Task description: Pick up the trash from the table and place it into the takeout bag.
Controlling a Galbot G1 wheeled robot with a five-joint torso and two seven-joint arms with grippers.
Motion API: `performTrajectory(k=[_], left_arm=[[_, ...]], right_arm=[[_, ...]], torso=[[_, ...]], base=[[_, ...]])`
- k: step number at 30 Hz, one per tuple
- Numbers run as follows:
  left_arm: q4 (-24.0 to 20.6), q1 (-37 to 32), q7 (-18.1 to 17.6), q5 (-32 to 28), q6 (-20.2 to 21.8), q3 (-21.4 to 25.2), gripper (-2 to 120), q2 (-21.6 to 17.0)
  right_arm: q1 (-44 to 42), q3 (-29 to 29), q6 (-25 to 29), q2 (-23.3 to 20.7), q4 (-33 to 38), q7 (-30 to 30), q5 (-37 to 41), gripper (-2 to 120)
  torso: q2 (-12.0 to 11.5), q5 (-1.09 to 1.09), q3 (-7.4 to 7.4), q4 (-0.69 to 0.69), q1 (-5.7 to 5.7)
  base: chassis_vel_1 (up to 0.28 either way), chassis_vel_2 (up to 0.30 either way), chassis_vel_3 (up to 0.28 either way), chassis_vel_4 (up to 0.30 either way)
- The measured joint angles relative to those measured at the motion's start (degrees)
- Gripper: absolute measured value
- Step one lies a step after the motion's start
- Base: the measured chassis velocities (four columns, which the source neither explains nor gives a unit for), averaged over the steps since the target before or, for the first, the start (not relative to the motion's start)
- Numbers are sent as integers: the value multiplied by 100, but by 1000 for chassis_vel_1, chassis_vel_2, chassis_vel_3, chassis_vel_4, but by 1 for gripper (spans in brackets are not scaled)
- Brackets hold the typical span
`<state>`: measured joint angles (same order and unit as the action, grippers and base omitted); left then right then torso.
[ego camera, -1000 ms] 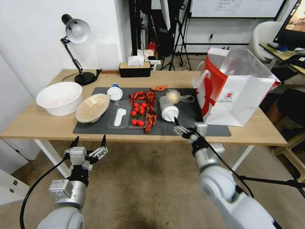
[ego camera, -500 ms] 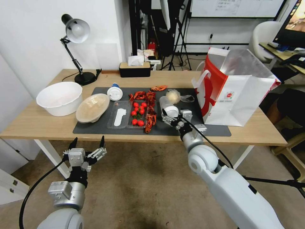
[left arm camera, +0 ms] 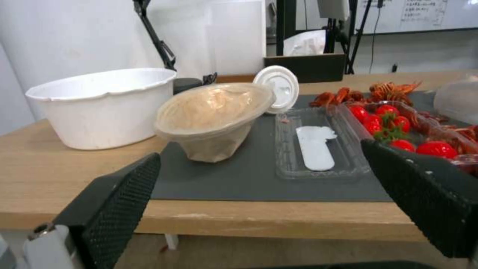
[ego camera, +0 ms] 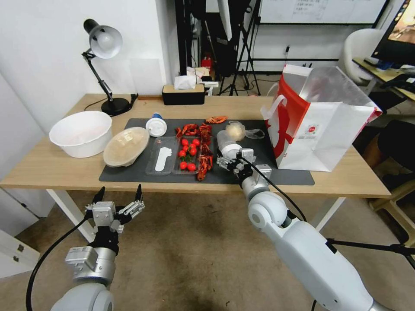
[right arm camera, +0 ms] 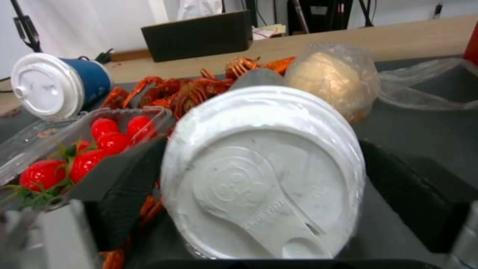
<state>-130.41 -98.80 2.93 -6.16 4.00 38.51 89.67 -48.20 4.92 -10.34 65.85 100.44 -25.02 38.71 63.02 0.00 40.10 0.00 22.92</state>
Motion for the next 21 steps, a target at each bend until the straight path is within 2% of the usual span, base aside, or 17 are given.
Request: performTrajectory(k=[1, 8, 21], left_arm=[[4, -1, 0, 0, -9, 2, 100, -1], [9, -9, 1, 1, -41, 10, 100, 1], [11, -16, -2, 42, -79, 19, 100, 19]], right_arm=[[8, 8, -13, 11, -14, -15, 0, 86], [20, 24, -63, 41, -14, -90, 27, 71], [-147, -168, -16, -115, 552, 28, 48, 69]], torso=[[0, 0, 0, 0, 0], [1, 0, -1, 0, 0], [1, 2, 0, 0, 0]], base=[[0, 0, 0, 0], [0, 0, 0, 0], [0, 0, 0, 0]])
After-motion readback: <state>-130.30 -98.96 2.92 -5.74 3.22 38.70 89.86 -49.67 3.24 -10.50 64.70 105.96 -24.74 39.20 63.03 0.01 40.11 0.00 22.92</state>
